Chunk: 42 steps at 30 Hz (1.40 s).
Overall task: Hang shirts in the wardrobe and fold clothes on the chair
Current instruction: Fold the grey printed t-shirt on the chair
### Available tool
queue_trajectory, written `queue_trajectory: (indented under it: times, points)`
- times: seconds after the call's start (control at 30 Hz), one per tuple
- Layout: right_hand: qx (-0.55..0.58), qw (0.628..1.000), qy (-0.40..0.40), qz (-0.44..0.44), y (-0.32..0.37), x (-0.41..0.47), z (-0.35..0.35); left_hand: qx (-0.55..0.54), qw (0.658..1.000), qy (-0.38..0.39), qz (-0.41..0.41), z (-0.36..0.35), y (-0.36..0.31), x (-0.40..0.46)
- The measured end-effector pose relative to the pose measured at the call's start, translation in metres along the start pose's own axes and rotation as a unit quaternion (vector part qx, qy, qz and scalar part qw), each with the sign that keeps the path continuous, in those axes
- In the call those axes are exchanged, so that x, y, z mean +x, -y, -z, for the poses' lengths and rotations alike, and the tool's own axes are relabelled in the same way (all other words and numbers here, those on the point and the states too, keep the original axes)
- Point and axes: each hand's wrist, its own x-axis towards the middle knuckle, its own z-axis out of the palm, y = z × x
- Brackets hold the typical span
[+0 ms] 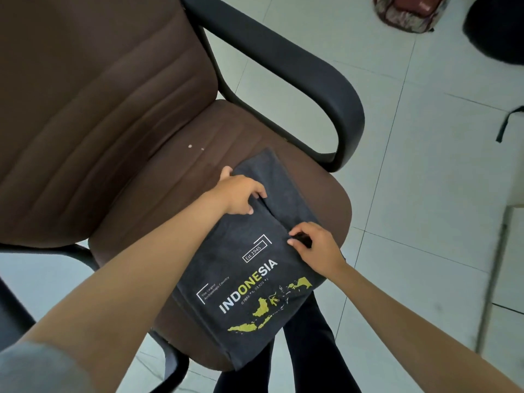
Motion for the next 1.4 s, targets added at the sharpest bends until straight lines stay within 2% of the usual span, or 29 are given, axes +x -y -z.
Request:
queue_trajectory:
  times: [0.1,0.2,0.33,0.4,0.47,0.57,0.63,0.7,0.8,0.97,1.07,1.23,1.4]
  points:
    - [-0.008,1.000,0.009,-0.011,-0.002,-0.003,0.001,-0.001,0.999,0.038,-0.019,-0.004,-0.013,0.010]
    - [0.003,0.999,0.015,-0.034,-0.002,-0.005,-0.001,-0.024,0.999,0.031,-0.028,-0.008,-0.016,0.016]
    - [0.069,0.995,0.019,-0.073,-0.003,-0.003,0.001,-0.127,0.991,0.029,-0.018,-0.009,-0.005,0.018]
    - [0.063,0.996,-0.022,-0.063,-0.006,-0.003,0.001,-0.179,0.983,0.025,-0.010,-0.010,0.003,0.021]
    - [0.059,0.992,-0.088,-0.061,-0.009,-0.003,0.001,-0.198,0.980,-0.007,0.002,-0.012,0.006,0.025]
    - [0.035,0.981,-0.172,-0.077,-0.016,0.001,0.003,-0.204,0.974,-0.097,-0.011,-0.012,0.004,0.033]
    - [-0.003,0.978,-0.192,-0.082,-0.020,0.005,0.004,-0.157,0.976,-0.146,-0.034,-0.009,0.000,0.040]
    - [0.015,0.980,-0.180,-0.086,-0.023,0.007,0.004,-0.079,0.982,-0.160,-0.057,-0.004,-0.007,0.048]
    - [0.083,0.980,-0.145,-0.110,-0.022,0.010,0.006,0.002,0.990,-0.106,-0.090,0.004,-0.016,0.060]
    - [-0.008,0.989,-0.107,-0.103,-0.028,0.016,0.008,0.045,0.986,-0.079,-0.139,0.023,-0.025,0.078]
    - [0.063,0.988,-0.082,-0.113,-0.026,0.016,0.011,0.067,0.983,-0.049,-0.166,0.031,-0.028,0.082]
    - [0.143,0.983,-0.046,-0.109,-0.020,0.012,0.013,0.026,0.991,-0.030,-0.130,0.034,-0.019,0.074]
    - [0.236,0.962,-0.013,-0.140,-0.014,0.009,0.008,0.047,0.997,0.009,-0.068,0.029,0.000,0.052]
